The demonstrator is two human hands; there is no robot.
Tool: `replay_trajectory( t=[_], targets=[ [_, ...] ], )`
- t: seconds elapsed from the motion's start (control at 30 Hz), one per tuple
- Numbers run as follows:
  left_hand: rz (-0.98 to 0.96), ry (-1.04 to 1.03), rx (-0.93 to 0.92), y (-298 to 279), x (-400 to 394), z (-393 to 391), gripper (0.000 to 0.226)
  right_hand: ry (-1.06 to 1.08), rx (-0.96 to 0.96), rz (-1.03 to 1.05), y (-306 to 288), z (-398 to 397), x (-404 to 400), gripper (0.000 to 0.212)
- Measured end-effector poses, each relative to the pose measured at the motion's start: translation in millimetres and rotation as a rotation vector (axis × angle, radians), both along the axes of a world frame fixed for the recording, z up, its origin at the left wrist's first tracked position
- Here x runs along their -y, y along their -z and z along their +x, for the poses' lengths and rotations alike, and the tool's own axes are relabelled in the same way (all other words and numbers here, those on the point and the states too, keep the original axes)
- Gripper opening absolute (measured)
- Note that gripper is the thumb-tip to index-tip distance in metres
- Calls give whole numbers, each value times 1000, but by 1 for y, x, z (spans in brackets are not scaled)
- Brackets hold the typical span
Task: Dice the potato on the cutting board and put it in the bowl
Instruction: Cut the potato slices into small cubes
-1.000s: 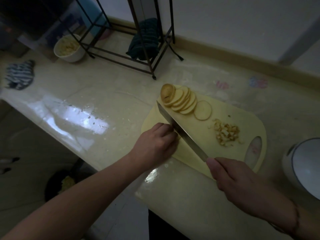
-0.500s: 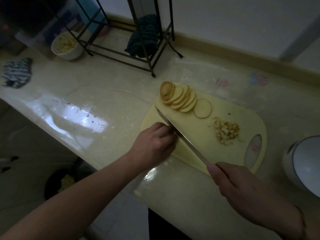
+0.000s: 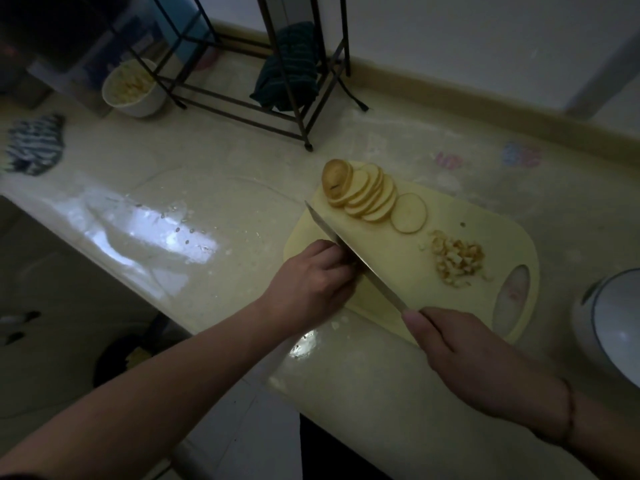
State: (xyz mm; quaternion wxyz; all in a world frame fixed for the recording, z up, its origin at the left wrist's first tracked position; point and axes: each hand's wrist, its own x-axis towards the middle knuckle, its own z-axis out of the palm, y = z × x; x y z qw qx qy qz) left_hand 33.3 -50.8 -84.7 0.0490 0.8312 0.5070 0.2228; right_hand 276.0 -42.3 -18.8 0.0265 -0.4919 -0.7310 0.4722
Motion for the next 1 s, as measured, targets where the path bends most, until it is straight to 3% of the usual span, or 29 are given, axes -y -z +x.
replay_trajectory(
  t=[0.33, 0.5, 0.73, 1.0],
  targets=[
    [-8, -20, 36, 1, 3, -1, 15, 60, -28, -107, -1, 14, -11, 71],
    [41, 3, 1, -4, 6, -4, 13, 10, -31, -106, -15, 5, 0, 59],
    [39, -7, 20, -1, 7, -5, 14, 2, -22, -10, -13, 8, 8, 67],
    [31, -1, 21, 1, 7, -6, 14, -21, -5, 4, -13, 26, 15, 56]
  ],
)
